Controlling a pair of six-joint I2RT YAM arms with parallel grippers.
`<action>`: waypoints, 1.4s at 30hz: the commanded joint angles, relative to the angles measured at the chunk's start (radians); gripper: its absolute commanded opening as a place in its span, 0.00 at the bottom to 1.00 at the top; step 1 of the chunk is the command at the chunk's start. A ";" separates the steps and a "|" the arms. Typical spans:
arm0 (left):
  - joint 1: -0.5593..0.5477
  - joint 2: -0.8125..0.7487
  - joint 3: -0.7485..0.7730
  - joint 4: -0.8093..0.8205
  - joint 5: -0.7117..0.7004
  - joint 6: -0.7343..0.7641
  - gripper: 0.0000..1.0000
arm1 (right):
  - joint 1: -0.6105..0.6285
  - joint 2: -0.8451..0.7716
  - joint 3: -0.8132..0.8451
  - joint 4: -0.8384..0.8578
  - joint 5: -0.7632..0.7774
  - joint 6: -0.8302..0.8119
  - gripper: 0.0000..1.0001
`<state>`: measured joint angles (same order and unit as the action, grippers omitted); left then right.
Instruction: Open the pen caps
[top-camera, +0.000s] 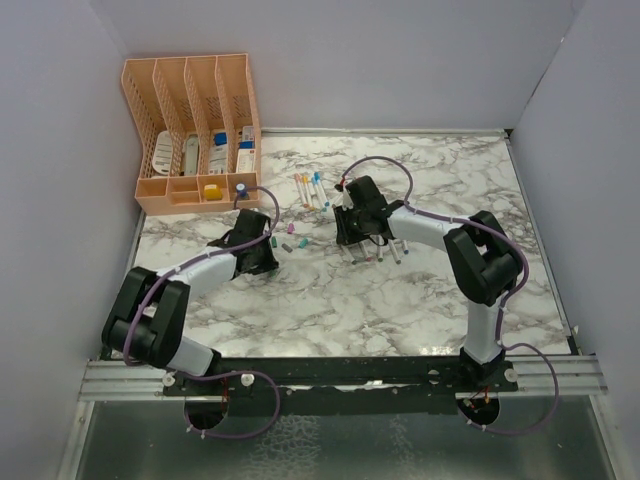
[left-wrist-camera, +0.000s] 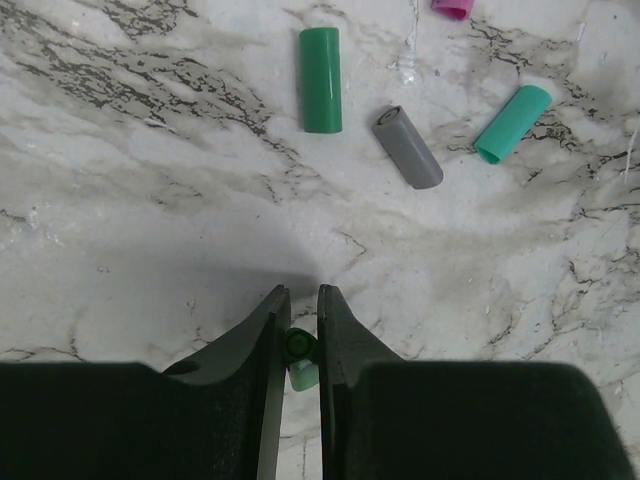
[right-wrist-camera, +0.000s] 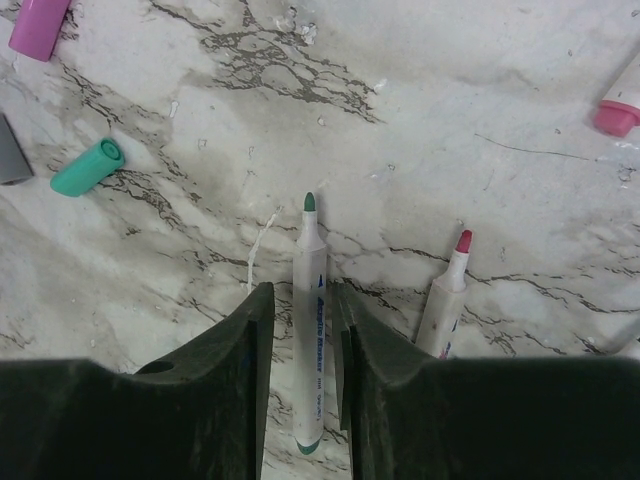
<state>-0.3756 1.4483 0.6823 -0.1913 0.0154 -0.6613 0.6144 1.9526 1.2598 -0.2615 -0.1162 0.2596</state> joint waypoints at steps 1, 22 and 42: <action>-0.007 0.041 0.025 0.041 -0.029 -0.007 0.07 | 0.005 -0.005 0.025 0.001 0.030 -0.007 0.31; -0.003 -0.144 0.088 -0.080 -0.038 0.013 0.59 | -0.111 0.240 0.702 -0.382 0.275 0.048 0.77; 0.004 -0.315 0.149 -0.106 -0.013 0.018 0.99 | -0.156 0.387 0.733 -0.416 0.321 0.006 0.69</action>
<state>-0.3759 1.1545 0.8249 -0.2871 0.0067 -0.6369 0.4641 2.3135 2.0094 -0.6868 0.1783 0.2745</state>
